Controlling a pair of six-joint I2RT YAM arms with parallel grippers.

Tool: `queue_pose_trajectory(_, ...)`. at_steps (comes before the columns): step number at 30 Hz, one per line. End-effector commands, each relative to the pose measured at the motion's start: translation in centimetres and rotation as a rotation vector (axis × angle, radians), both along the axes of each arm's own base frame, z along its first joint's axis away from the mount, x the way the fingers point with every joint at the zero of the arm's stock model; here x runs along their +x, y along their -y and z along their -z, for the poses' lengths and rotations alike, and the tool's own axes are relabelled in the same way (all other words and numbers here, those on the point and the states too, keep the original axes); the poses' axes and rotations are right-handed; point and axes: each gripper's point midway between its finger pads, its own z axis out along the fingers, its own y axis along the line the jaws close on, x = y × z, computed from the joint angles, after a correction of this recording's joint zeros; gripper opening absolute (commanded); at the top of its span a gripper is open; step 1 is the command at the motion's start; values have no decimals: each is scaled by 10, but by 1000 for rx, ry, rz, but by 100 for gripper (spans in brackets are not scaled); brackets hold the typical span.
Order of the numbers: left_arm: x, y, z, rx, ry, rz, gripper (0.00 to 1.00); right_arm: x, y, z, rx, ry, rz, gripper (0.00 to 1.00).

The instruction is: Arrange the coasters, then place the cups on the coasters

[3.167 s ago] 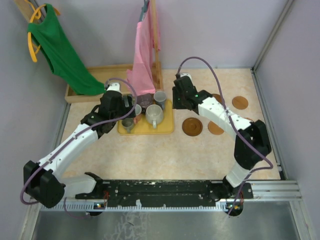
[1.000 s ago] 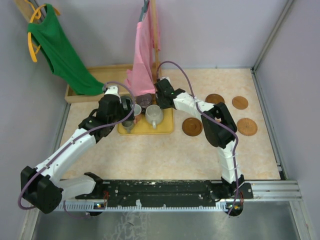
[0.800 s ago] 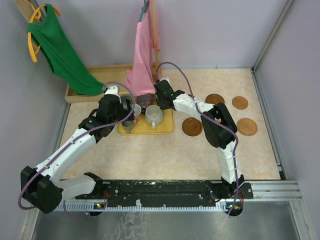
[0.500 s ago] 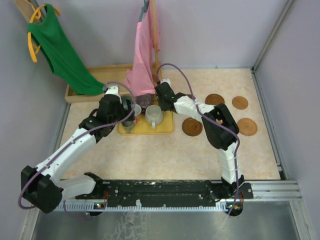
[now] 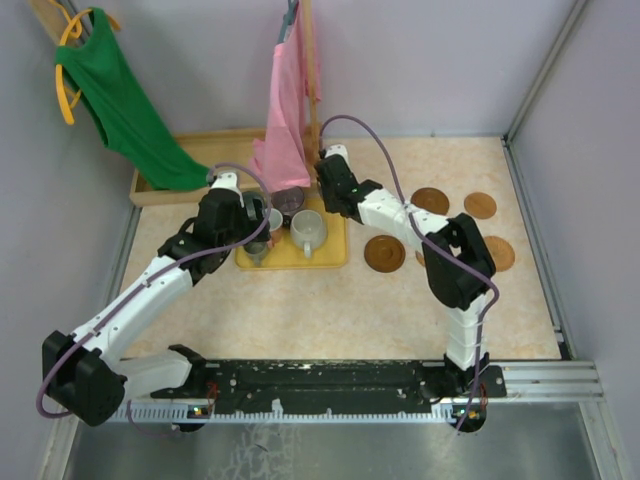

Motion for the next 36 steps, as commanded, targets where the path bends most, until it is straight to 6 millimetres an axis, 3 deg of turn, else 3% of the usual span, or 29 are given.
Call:
queue_pose_trajectory(1, 1, 4, -6, -20, 16, 7, 100, 9, 3, -80, 78, 166, 36, 0)
queue_pose_trajectory(6, 0, 4, -7, -21, 20, 14, 100, 6, 40, -83, 89, 154, 107, 0)
queue_pose_trajectory(12, 0, 5, -8, -19, 27, 25, 100, 3, 113, -86, 84, 152, 247, 0)
queue_pose_trajectory(15, -1, 7, -8, -31, 33, 36, 100, -2, 150, -95, 84, 166, 318, 0)
queue_pose_trajectory(24, -4, 16, -2, -77, 38, 68, 100, -21, 249, -96, 65, 166, 505, 0)
queue_pose_trajectory(36, -8, 22, 4, -110, 43, 97, 100, -31, 330, -82, 51, 156, 644, 0)
